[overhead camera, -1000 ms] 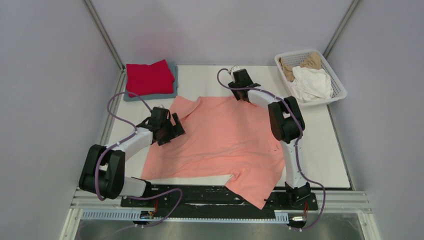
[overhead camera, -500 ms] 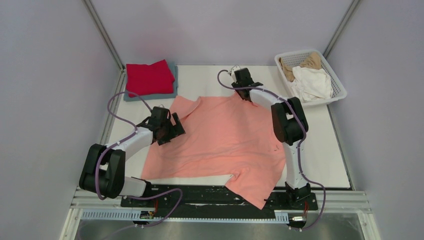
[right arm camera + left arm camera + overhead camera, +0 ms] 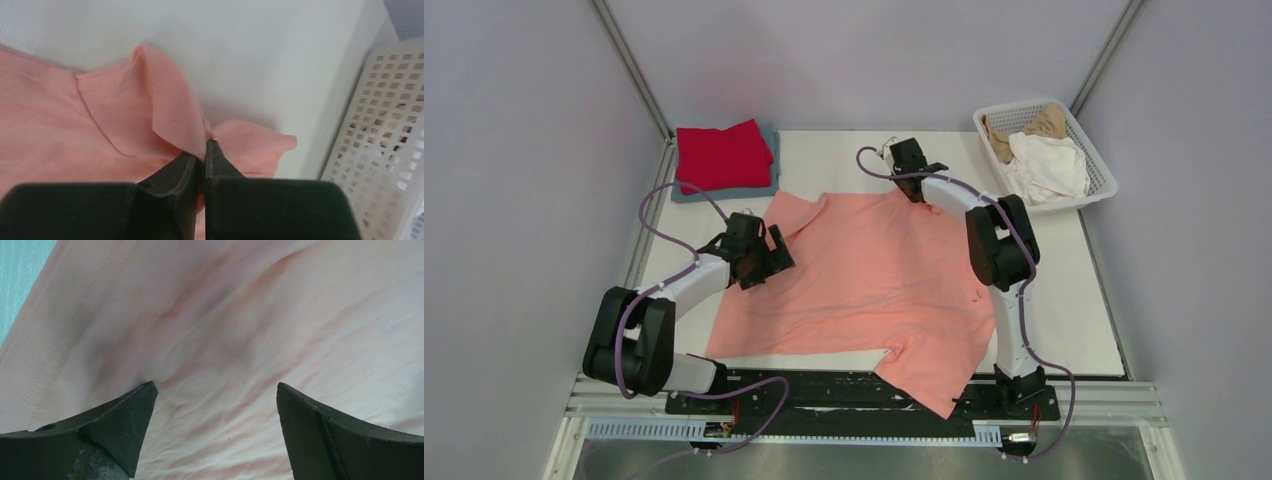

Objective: Fold and stack the t-shirts
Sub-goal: Flatten out the tshirt

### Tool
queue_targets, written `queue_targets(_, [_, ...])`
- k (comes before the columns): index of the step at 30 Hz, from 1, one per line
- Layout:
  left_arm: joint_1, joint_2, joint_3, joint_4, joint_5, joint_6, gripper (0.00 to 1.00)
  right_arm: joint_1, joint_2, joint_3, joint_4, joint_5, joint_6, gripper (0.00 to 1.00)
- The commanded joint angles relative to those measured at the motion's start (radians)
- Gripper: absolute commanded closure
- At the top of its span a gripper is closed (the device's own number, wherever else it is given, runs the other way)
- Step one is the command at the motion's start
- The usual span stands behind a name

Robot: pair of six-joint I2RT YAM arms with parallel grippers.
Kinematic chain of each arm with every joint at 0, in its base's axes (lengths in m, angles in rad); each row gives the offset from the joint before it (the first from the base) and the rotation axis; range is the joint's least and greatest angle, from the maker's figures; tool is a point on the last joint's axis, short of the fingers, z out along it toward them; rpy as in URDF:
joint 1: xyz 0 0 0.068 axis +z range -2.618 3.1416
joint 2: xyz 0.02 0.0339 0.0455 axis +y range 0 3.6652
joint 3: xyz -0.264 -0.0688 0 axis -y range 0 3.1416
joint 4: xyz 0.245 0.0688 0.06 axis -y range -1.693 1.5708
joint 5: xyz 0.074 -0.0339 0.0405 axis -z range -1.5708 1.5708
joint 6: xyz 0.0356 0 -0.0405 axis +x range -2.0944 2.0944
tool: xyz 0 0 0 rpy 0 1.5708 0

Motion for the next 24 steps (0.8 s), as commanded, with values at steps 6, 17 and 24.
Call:
queue_targets(6, [0.0,0.034,-0.036,-0.057,-0.022,0.024,0.0,-0.013,0.039,0.096,0.143,0.055,-0.439,0.91])
queue_targets(17, [-0.001,0.038,-0.021,-0.092,-0.032,0.019,0.0,-0.072,0.207,0.159,0.523,-0.05,-1.099,0.76])
queue_targets(24, [-0.001,0.055,0.0,-0.119,-0.035,0.004,0.0,-0.124,0.375,0.353,0.783,-0.106,-1.201,0.09])
